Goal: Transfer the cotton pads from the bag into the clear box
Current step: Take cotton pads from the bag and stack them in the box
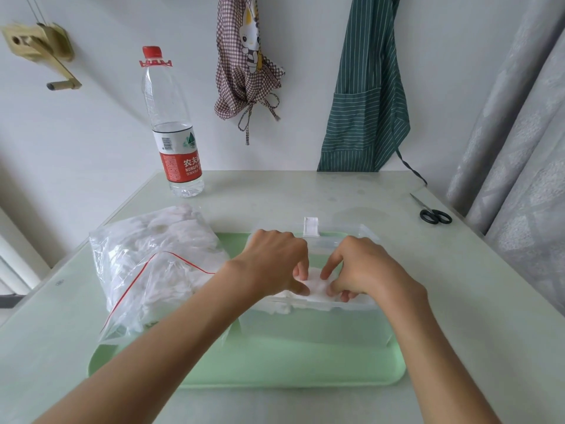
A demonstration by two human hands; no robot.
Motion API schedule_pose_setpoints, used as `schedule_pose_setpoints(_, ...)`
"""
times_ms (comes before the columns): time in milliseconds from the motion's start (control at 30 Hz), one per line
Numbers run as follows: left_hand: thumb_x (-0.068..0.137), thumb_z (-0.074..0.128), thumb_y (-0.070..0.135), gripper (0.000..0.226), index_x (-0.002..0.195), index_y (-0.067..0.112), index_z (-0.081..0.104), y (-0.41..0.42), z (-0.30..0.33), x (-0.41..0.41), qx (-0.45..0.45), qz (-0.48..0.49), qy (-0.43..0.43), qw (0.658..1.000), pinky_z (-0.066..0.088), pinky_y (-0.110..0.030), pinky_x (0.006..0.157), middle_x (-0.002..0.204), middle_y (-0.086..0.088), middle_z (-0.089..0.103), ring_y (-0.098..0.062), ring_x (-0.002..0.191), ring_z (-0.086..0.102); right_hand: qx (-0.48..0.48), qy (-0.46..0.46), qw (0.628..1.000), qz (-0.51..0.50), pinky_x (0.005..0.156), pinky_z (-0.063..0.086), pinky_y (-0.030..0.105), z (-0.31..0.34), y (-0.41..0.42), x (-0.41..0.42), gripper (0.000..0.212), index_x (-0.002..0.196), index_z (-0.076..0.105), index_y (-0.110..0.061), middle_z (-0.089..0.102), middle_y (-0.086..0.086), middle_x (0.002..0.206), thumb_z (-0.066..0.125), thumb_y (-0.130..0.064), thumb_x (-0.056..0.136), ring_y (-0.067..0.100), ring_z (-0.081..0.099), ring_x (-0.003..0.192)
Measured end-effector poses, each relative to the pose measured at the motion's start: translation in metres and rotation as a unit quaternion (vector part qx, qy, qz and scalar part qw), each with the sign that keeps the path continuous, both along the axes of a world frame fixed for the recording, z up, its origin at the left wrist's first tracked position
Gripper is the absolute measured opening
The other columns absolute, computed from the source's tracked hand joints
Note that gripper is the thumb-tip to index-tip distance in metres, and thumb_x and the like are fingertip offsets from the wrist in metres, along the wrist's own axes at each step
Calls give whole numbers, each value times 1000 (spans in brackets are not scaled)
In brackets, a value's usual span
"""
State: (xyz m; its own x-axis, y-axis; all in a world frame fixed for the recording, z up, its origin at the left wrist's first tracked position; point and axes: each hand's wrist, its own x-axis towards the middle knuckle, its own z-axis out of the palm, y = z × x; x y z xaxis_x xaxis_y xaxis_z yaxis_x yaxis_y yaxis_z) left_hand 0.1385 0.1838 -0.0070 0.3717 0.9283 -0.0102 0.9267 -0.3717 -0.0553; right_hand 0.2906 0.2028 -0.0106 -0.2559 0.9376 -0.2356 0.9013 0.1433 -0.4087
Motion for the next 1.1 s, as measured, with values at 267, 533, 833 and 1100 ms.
schedule_pose_setpoints(267, 78, 70, 49, 31, 103, 30, 70, 2, -10, 2, 10, 21, -9, 1000, 34, -23, 70, 104, 12, 70, -13, 100, 63, 26, -27, 999, 17, 66, 47, 23, -10, 9, -2, 26, 88, 73, -33, 69, -2, 86, 80, -19, 67, 15, 65, 82)
schedule_pose_setpoints(533, 78, 71, 45, 29, 102, 28, 69, 7, -12, 4, 18, 95, -27, 995, 32, -25, 71, 108, 7, 68, -18, 102, 62, 81, -26, 995, 44, 53, 34, 20, -8, 19, -7, 25, 88, 73, -35, 63, -6, 84, 81, -22, 68, 13, 56, 78)
schedule_pose_setpoints(833, 78, 72, 39, 31, 108, 35, 67, -19, 18, -20, -6, 99, -169, 981, 38, -23, 75, 107, 18, 66, -4, 102, 59, 145, -2, 989, 42, 56, 33, 21, 12, 0, 0, 16, 85, 69, -37, 61, -11, 80, 70, -22, 79, 9, 52, 76)
schedule_pose_setpoints(1100, 70, 75, 47, 23, 89, 46, 62, -93, 39, -137, 54, 208, -232, 948, 44, -29, 85, 97, 25, 59, 9, 89, 51, 227, 111, 963, 93, 66, 45, 23, 48, -50, -44, 13, 86, 70, -39, 61, -18, 71, 67, -28, 81, 2, 58, 73)
